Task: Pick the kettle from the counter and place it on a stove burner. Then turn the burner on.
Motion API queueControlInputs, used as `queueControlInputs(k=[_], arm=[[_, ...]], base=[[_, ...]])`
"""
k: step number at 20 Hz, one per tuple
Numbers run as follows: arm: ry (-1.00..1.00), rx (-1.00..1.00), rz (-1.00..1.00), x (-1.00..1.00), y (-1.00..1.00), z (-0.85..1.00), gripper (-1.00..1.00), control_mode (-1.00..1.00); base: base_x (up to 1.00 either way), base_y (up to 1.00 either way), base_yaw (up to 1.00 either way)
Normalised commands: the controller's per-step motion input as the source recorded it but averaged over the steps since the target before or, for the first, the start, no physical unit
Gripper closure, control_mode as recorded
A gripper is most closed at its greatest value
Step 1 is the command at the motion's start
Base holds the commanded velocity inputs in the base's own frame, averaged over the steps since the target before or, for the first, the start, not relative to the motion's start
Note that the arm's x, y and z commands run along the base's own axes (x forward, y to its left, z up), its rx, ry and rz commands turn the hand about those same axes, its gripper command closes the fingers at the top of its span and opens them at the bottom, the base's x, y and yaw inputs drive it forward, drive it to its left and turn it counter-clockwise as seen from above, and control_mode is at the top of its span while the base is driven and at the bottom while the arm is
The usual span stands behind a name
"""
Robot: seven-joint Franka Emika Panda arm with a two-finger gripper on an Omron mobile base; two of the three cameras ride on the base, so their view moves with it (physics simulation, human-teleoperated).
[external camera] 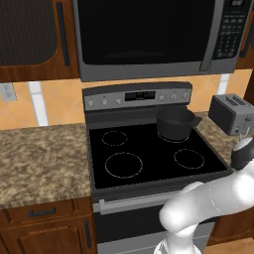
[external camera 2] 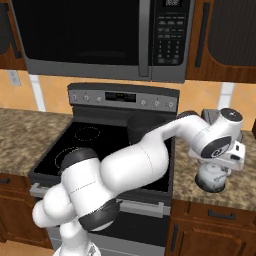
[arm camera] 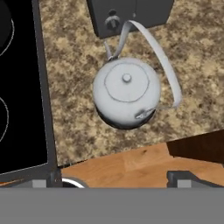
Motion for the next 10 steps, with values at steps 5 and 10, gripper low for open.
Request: queueControlInputs(k=[5, 10], arm=[[-0.05, 0.01, 0.03, 0.28, -0.08, -0.42, -1.00, -1.00], [-0.05, 0.00, 0.02, 0.19, -0.18, -0.36, -1.00, -1.00]], base=[[0.00, 0.00, 0.00], [0.00, 0.00, 0.00]])
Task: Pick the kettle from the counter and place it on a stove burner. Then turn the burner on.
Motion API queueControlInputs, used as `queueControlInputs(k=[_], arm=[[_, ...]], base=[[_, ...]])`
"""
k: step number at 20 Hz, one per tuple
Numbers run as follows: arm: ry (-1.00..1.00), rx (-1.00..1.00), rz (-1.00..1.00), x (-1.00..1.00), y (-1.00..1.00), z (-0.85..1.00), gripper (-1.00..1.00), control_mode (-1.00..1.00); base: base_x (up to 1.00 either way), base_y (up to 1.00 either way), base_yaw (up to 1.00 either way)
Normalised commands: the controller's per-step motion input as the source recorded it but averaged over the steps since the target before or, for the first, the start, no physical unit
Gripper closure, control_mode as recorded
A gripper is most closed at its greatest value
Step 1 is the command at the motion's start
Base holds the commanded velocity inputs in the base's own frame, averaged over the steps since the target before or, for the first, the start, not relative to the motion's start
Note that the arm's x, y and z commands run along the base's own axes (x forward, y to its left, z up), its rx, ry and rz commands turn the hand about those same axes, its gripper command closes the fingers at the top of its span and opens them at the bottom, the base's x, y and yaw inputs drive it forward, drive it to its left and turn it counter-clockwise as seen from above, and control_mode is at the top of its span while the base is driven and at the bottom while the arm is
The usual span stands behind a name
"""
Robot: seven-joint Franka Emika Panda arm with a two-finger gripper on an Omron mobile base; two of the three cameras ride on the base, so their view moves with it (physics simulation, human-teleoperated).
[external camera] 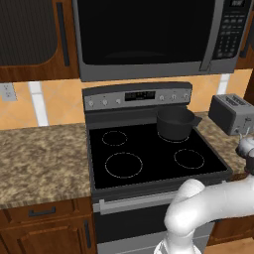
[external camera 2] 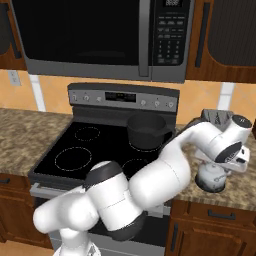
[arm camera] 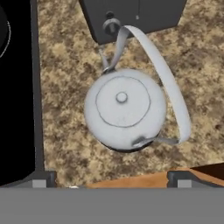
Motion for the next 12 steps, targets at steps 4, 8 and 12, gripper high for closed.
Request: queueControlInputs(k=[4, 8, 12], arm=[[-0.03, 0.00, 0.01, 0.01, -0.41, -0.27, -1.00, -1.00], [-0.01, 0.00, 0.00, 0.01, -0.40, -0.15, -1.00, -1.00], [0.00, 0.01, 0.03, 0.26, -0.02, -0.26, -1.00, -1.00]], base=[[0.00, 0.00, 0.00], [0.00, 0.00, 0.00], [0.00, 0.00, 0.00]])
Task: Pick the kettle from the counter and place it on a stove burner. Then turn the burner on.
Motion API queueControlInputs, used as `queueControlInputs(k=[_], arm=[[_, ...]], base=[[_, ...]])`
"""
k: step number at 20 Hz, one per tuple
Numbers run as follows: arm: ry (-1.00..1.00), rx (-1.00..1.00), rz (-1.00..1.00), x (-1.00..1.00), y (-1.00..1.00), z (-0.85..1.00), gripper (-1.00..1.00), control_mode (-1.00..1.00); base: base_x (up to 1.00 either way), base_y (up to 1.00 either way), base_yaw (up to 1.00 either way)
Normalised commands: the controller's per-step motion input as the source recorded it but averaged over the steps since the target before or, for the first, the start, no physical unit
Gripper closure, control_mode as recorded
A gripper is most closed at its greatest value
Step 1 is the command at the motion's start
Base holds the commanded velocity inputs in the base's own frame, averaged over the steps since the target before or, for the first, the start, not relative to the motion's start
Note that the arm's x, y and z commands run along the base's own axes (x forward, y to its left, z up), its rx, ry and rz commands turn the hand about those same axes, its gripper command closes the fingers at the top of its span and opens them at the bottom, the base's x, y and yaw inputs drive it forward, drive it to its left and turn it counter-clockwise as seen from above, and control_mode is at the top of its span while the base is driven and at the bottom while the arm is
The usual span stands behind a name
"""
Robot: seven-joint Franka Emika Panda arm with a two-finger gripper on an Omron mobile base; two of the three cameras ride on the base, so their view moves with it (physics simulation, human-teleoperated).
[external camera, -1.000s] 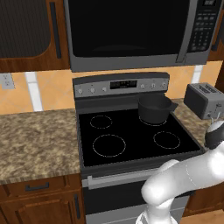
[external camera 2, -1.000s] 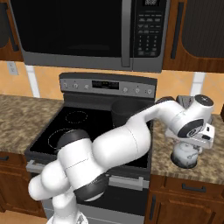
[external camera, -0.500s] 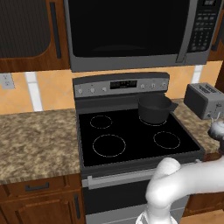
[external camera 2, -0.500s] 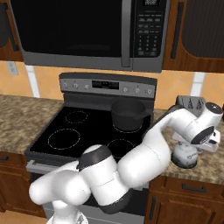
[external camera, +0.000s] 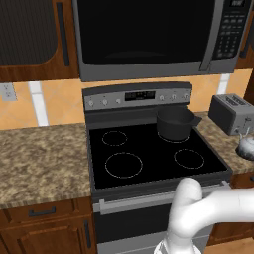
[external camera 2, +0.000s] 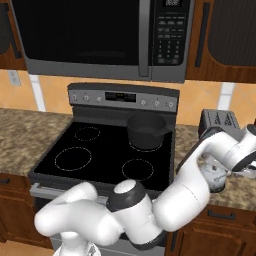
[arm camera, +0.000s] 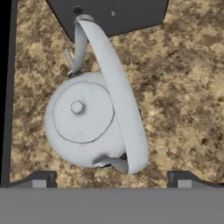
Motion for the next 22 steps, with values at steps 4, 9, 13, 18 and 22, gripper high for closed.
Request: queueControlInputs(k=[4, 9, 13, 18, 22], arm=[[0.00, 0.01, 0.03, 0.48, 0.03, -0.32, -1.00, -1.00], [-0.04, 0.00, 0.05, 0.47, 0.04, -0.47, -1.00, -1.00], [0.00, 0.00, 0.00, 0.25, 0.01, -0.24, 1.00, -1.00], [-0.06, 0.00, 0.00, 0.01, 0.02, 0.00, 1.00, -1.00], [-0.19, 0.00, 0.00, 0.00, 0.24, 0.02, 1.00, -1.00]], base=[[0.00, 0.00, 0.00], [0.00, 0.00, 0.00], [0.00, 0.00, 0.00], [0.00, 0.00, 0.00], [0.00, 0.00, 0.00]])
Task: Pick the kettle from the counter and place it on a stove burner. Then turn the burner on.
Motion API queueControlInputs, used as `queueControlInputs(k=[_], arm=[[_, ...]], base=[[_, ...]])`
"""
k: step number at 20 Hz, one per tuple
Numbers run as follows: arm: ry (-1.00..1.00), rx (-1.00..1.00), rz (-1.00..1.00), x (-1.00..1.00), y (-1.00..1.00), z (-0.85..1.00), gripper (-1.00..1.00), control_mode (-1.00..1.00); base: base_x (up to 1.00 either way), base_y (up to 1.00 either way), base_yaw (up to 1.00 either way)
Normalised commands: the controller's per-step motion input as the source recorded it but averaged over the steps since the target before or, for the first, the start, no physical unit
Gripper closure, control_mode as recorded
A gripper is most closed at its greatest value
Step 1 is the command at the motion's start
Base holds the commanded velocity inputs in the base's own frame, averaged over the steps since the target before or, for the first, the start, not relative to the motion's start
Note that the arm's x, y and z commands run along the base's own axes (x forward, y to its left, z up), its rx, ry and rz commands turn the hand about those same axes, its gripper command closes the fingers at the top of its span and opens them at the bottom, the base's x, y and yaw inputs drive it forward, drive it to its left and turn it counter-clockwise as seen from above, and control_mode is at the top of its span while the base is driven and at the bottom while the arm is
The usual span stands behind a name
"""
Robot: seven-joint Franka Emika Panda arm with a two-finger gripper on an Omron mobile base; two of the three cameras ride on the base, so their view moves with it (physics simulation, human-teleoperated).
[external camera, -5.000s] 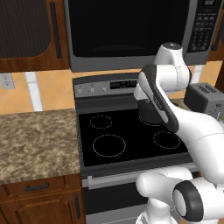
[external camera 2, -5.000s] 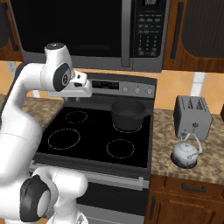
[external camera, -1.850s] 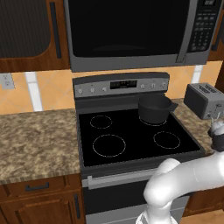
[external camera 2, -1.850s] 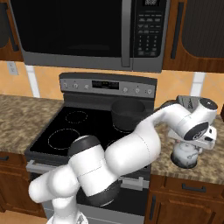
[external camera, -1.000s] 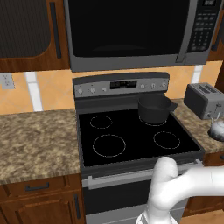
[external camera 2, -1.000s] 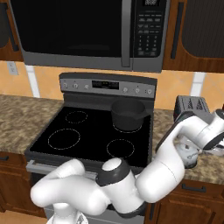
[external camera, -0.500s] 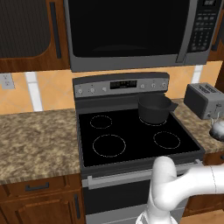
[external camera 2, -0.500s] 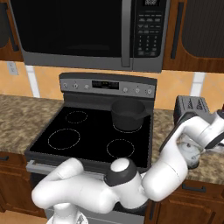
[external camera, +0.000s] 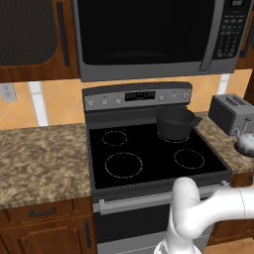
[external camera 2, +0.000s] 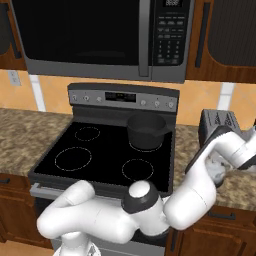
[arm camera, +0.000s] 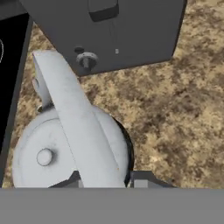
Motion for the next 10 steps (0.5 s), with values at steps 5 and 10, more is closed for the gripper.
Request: queueControlInputs(k=[5, 10], arm=[[-0.17, 0.00, 0.00, -0.05, 0.65, 0.32, 1.00, -1.00], [-0.08, -0.06, 0.00, -0.62, 0.60, 0.93, 1.00, -1.00]], base=[[0.00, 0.00, 0.00], [0.00, 0.00, 0.00]])
